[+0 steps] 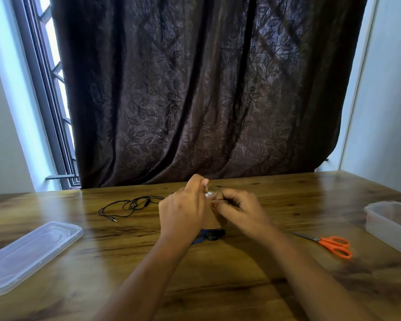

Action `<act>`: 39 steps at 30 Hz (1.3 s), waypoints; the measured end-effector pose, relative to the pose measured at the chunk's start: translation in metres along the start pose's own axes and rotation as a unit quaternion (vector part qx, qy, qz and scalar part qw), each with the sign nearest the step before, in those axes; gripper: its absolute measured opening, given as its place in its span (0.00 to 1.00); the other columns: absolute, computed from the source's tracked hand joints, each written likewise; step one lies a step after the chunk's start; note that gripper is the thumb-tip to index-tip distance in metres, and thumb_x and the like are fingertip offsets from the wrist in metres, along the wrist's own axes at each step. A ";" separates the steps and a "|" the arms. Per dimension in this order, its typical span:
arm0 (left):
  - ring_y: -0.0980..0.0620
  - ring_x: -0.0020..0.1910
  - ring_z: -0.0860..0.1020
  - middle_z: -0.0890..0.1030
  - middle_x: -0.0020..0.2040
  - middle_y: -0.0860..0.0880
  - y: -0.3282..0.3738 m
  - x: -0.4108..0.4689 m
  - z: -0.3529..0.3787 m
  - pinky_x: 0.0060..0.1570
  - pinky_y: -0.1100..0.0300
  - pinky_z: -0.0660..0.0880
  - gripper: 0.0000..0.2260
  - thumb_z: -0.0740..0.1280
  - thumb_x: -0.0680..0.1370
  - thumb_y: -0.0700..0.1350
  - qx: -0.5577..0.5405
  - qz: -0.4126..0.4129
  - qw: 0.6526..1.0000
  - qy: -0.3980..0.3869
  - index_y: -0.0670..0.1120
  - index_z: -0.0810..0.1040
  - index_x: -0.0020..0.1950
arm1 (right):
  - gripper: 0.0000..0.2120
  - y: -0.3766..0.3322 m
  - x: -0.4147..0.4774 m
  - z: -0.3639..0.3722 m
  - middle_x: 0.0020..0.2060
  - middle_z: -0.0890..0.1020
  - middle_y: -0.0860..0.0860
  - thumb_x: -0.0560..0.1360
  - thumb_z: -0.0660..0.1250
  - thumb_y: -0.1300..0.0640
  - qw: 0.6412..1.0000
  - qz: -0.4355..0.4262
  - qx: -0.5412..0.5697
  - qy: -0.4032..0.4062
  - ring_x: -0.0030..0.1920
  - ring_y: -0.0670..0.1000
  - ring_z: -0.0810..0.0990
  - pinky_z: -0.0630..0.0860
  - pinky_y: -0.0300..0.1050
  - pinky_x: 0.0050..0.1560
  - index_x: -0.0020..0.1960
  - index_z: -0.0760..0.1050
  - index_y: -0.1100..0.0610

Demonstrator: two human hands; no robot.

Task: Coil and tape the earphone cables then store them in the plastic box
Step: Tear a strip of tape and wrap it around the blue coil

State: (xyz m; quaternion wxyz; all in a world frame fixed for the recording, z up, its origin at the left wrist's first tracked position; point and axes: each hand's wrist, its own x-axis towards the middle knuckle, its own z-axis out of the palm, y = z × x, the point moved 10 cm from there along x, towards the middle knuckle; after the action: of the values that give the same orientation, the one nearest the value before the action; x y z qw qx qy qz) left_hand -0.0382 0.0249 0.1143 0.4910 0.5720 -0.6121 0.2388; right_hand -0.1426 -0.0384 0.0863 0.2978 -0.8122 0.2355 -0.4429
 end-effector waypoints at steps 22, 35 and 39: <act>0.57 0.29 0.75 0.75 0.29 0.53 -0.021 0.010 -0.009 0.30 0.58 0.69 0.16 0.50 0.82 0.56 -0.060 -0.085 0.995 0.002 0.51 0.72 0.43 | 0.18 -0.020 -0.003 -0.011 0.59 0.78 0.40 0.74 0.66 0.50 0.986 -0.089 -0.142 -0.013 0.64 0.41 0.73 0.74 0.43 0.61 0.63 0.71 0.41; 0.57 0.28 0.70 0.72 0.26 0.56 -0.043 0.013 0.024 0.35 0.51 0.70 0.17 0.54 0.82 0.55 -0.223 -0.143 0.960 -0.091 0.54 0.70 0.35 | 0.27 -0.049 -0.011 0.002 0.51 0.78 0.37 0.67 0.66 0.33 0.930 -0.180 -0.319 -0.028 0.49 0.34 0.70 0.61 0.24 0.48 0.60 0.68 0.44; 0.55 0.31 0.73 0.74 0.28 0.59 -0.041 0.012 0.036 0.37 0.46 0.73 0.16 0.52 0.77 0.61 -0.245 -0.140 0.950 -0.132 0.57 0.71 0.35 | 0.28 -0.047 -0.011 0.005 0.56 0.79 0.40 0.67 0.66 0.33 0.935 -0.185 -0.301 -0.039 0.52 0.38 0.76 0.66 0.29 0.50 0.63 0.69 0.45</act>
State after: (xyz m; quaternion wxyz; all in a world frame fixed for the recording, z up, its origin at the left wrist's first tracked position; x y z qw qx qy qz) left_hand -0.0098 -0.0210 0.0991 0.5593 0.5404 -0.6249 -0.0676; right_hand -0.1382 0.0035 0.1101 -0.0387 -0.9096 0.1918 -0.3665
